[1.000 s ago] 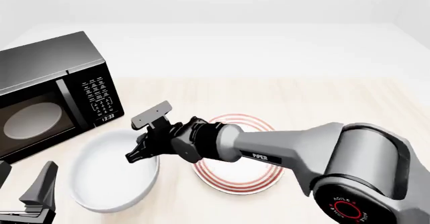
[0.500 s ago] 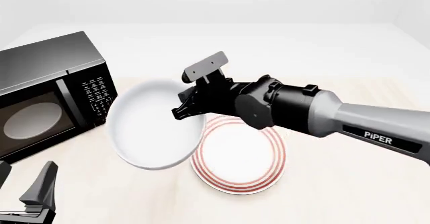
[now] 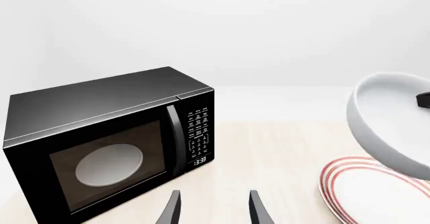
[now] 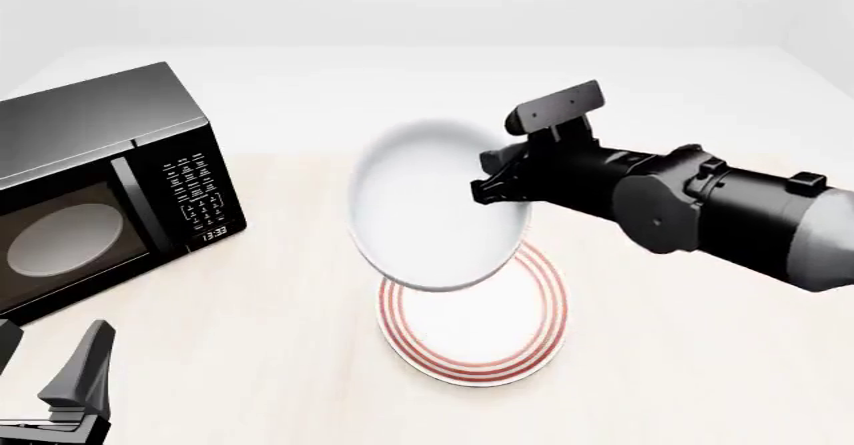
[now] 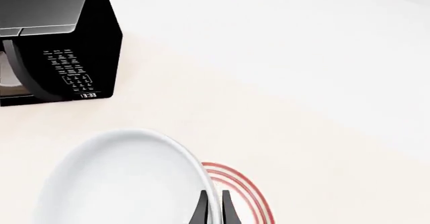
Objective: Put the white bowl to the right of the plate.
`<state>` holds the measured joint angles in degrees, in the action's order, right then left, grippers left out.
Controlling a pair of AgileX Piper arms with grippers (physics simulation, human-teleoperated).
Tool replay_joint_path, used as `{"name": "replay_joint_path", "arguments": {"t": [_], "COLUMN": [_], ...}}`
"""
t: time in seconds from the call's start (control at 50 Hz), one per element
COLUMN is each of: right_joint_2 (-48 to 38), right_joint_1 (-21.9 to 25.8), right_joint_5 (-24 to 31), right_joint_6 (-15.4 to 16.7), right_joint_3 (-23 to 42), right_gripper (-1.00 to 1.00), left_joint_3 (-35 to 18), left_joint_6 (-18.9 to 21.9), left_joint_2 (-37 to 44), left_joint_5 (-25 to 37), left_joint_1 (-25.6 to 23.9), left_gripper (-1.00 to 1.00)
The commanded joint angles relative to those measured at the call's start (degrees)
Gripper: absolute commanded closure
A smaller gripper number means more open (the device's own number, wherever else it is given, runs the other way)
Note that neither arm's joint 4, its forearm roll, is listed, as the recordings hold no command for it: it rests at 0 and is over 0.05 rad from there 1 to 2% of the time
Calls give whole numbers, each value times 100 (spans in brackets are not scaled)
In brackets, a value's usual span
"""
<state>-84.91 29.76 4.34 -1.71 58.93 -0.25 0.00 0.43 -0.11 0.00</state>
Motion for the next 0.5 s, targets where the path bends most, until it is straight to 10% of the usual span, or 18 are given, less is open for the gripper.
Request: {"name": "replay_joint_path", "arguments": {"t": [0.02, 0.5], "right_joint_2": [693, 1405], "right_joint_1": [-753, -2130], "right_joint_5": [-96, -555], "right_joint_6": [-53, -317], "right_joint_3": [-635, -1893], "right_gripper": [100, 100], "left_joint_3": [0, 0], "left_joint_6": [0, 0], "left_joint_2": [0, 0], "left_joint_5": [0, 0], "left_joint_1": [0, 0], "left_gripper": [-100, -100]}}
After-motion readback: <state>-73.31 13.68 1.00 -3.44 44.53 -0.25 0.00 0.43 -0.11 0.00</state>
